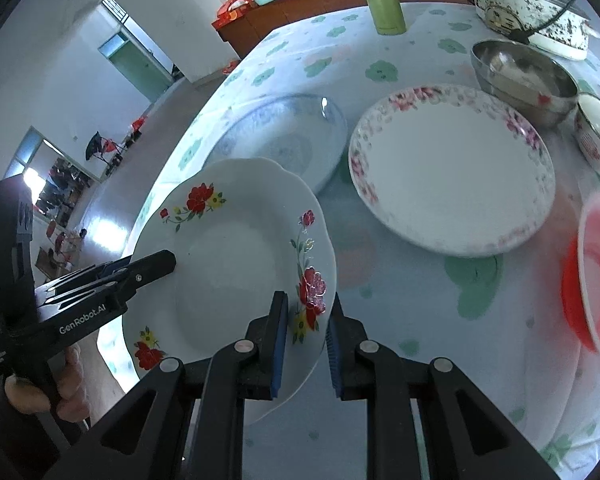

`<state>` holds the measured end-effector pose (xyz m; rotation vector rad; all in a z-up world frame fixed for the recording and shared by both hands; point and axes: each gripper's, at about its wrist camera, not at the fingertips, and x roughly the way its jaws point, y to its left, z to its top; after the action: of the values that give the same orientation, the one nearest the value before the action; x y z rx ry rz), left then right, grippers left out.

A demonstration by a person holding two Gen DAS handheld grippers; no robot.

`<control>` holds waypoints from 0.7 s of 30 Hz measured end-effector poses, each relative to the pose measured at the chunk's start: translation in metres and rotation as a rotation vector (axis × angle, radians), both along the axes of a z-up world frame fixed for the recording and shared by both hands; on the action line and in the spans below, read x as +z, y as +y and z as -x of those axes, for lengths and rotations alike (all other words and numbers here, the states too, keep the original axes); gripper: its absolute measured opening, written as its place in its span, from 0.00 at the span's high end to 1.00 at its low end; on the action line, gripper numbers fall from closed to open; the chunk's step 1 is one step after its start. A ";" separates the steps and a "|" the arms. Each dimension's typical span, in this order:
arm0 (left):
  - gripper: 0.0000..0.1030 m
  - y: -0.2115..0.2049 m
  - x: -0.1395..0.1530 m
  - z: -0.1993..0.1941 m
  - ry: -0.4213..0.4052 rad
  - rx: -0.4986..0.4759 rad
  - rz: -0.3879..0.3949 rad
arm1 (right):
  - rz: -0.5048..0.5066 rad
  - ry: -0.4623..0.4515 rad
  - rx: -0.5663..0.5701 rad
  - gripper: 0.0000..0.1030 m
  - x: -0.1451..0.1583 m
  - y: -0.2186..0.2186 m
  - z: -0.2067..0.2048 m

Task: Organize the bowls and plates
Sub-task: 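Close both grippers on the red-flower plate rim and lift it, then carry the red-flower plate over the blue-patterned plate and lower it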

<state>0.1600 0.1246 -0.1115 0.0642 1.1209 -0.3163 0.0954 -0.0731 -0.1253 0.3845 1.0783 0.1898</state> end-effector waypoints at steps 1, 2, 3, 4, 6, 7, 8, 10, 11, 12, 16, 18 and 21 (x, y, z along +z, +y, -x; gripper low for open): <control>0.73 -0.001 0.001 -0.006 -0.005 -0.002 -0.001 | 0.002 -0.004 -0.001 0.81 0.001 0.000 -0.006; 0.73 -0.001 0.002 -0.013 -0.009 -0.004 -0.002 | 0.004 -0.007 -0.002 0.81 0.003 0.000 -0.011; 0.73 -0.002 0.002 -0.018 -0.014 -0.007 -0.001 | 0.006 -0.010 -0.004 0.81 0.004 0.000 -0.016; 0.73 -0.002 0.003 -0.024 -0.017 -0.010 -0.001 | 0.008 -0.013 -0.008 0.81 0.006 0.000 -0.023; 0.73 -0.004 0.003 -0.036 -0.022 -0.017 -0.001 | 0.013 -0.019 -0.015 0.81 0.008 -0.001 -0.035; 0.73 -0.005 0.003 -0.043 -0.023 -0.023 -0.002 | 0.016 -0.021 -0.020 0.81 0.008 -0.001 -0.042; 0.73 -0.006 0.001 -0.050 -0.022 -0.028 -0.003 | 0.019 -0.022 -0.024 0.81 0.009 -0.002 -0.048; 0.73 -0.007 -0.002 -0.063 -0.018 -0.036 -0.004 | 0.025 -0.018 -0.035 0.81 0.007 -0.004 -0.062; 0.73 -0.008 -0.004 -0.070 -0.014 -0.039 -0.004 | 0.027 -0.016 -0.040 0.81 0.006 -0.004 -0.068; 0.73 -0.009 -0.006 -0.075 -0.010 -0.041 -0.003 | 0.029 -0.013 -0.046 0.81 0.005 -0.005 -0.074; 0.73 -0.011 -0.017 -0.100 0.012 -0.042 0.000 | 0.045 0.003 -0.065 0.81 -0.003 -0.006 -0.098; 0.72 -0.013 -0.021 -0.108 0.018 -0.045 -0.001 | 0.046 0.013 -0.073 0.81 -0.007 -0.006 -0.106; 0.72 -0.015 -0.021 -0.118 0.000 -0.055 -0.013 | 0.058 0.007 -0.078 0.80 -0.008 -0.007 -0.117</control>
<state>0.2778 0.1096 -0.1328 0.1061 1.1231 -0.3580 0.2128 -0.0797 -0.1331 0.3746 1.0712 0.0881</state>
